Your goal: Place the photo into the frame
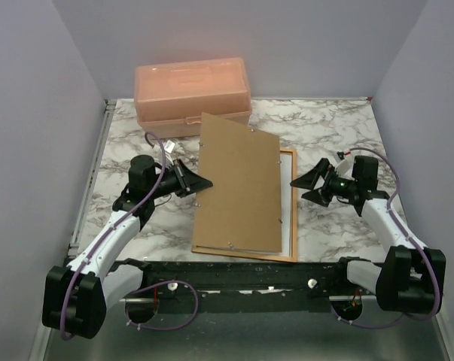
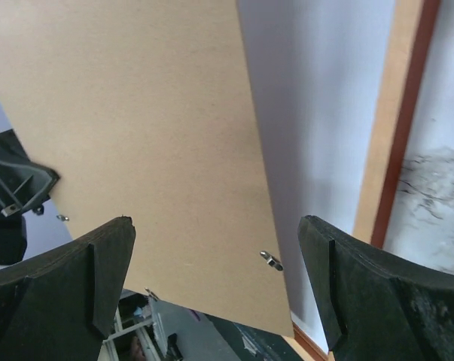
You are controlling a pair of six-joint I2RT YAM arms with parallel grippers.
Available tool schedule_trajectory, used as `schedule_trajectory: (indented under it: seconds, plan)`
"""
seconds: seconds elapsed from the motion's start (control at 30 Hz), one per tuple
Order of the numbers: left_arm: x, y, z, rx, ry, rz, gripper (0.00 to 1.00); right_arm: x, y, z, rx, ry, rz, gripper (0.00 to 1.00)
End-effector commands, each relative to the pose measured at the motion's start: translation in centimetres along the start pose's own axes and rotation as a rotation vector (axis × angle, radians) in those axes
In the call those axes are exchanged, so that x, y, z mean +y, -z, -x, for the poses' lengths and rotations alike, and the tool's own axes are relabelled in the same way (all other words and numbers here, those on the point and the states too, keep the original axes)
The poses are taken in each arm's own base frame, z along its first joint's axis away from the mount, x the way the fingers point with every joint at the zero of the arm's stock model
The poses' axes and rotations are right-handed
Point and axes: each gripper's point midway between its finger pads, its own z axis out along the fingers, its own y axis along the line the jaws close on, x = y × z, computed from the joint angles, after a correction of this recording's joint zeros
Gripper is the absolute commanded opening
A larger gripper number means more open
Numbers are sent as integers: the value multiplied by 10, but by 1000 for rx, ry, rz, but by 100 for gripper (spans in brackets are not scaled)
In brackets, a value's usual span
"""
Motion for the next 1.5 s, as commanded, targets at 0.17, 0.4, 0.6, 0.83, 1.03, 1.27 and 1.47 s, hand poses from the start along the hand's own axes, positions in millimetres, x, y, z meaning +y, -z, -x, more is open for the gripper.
schedule_trajectory:
  seconds: [0.17, 0.4, 0.6, 0.83, 1.03, 1.27, 1.47]
  plan:
    - [-81, 25, 12, -4, -40, -296, 0, 40, 11, -6, 52, 26, 172, 99]
    - [-88, 26, 11, 20, -33, -331, 0, 80, 26, -13, 59, 43, 413, 93]
    - [-83, 23, 9, 21, -10, -349, 0, 111, 41, -19, 56, 72, 520, 88]
    - [-78, 20, 9, 26, 6, -342, 0, 138, 52, -28, 67, 115, 609, 75]
    - [-76, 19, 9, 51, 11, -281, 0, 152, 63, -34, 56, 132, 701, 53]
    - [-107, 33, 15, 37, -56, -276, 0, 151, 63, -37, 54, 121, 733, 20]
    - [-164, 54, 13, 50, -144, -354, 12, 149, 63, -38, 34, 129, 744, 1]
